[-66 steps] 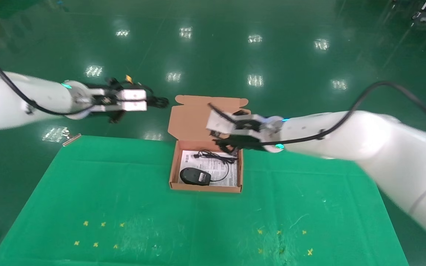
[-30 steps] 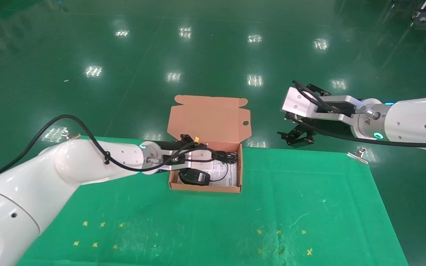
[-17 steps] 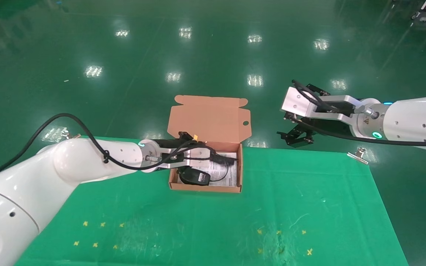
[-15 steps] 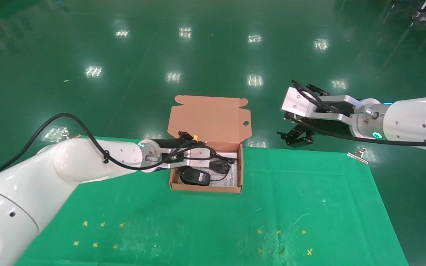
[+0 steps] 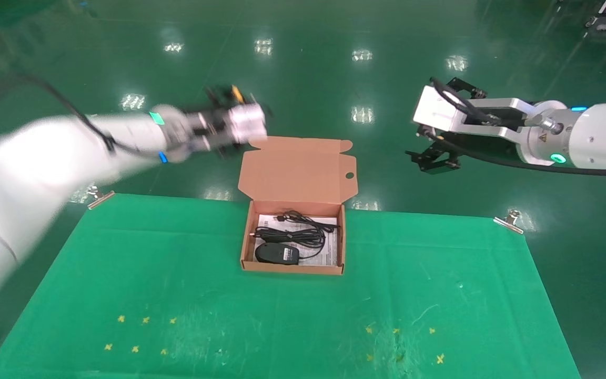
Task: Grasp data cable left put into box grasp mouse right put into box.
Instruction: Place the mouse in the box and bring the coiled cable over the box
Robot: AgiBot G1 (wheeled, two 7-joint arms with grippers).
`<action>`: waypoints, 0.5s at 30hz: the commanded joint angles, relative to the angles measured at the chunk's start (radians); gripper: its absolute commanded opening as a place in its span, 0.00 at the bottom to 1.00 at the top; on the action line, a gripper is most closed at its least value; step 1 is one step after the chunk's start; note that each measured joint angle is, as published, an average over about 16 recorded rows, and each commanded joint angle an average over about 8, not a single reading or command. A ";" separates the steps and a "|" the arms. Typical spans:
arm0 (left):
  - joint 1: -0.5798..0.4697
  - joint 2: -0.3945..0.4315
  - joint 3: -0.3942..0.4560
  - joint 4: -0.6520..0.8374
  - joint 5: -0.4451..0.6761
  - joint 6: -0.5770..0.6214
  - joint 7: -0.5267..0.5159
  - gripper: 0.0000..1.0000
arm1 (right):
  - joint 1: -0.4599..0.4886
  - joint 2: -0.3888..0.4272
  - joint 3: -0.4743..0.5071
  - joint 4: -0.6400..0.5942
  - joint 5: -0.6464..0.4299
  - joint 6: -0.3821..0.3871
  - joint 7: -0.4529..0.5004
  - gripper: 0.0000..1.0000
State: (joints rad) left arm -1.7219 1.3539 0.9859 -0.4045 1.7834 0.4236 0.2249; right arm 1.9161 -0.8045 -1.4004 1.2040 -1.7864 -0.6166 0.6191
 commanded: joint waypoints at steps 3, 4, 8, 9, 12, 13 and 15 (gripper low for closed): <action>-0.067 0.012 0.016 0.086 0.046 -0.068 -0.010 1.00 | 0.032 0.000 -0.005 0.010 -0.013 -0.035 -0.024 1.00; -0.072 0.012 0.017 0.095 0.049 -0.071 -0.013 1.00 | 0.033 0.001 -0.003 0.011 -0.011 -0.040 -0.025 1.00; -0.068 -0.005 0.003 0.098 0.031 -0.050 -0.025 1.00 | 0.017 0.008 0.027 0.016 0.021 -0.071 -0.037 1.00; -0.059 -0.015 -0.006 0.085 0.017 -0.035 -0.030 1.00 | 0.006 0.010 0.041 0.017 0.034 -0.081 -0.042 1.00; -0.025 -0.050 -0.039 0.039 -0.034 0.018 -0.048 1.00 | -0.034 0.019 0.092 0.020 0.083 -0.119 -0.061 1.00; -0.012 -0.063 -0.052 0.022 -0.053 0.038 -0.055 1.00 | -0.049 0.022 0.111 0.022 0.101 -0.134 -0.068 1.00; 0.012 -0.088 -0.076 -0.012 -0.090 0.076 -0.068 1.00 | -0.078 0.028 0.149 0.024 0.136 -0.161 -0.081 1.00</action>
State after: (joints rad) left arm -1.7094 1.2659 0.9097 -0.4166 1.6932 0.4998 0.1565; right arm 1.8378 -0.7763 -1.2518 1.2278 -1.6501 -0.7777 0.5381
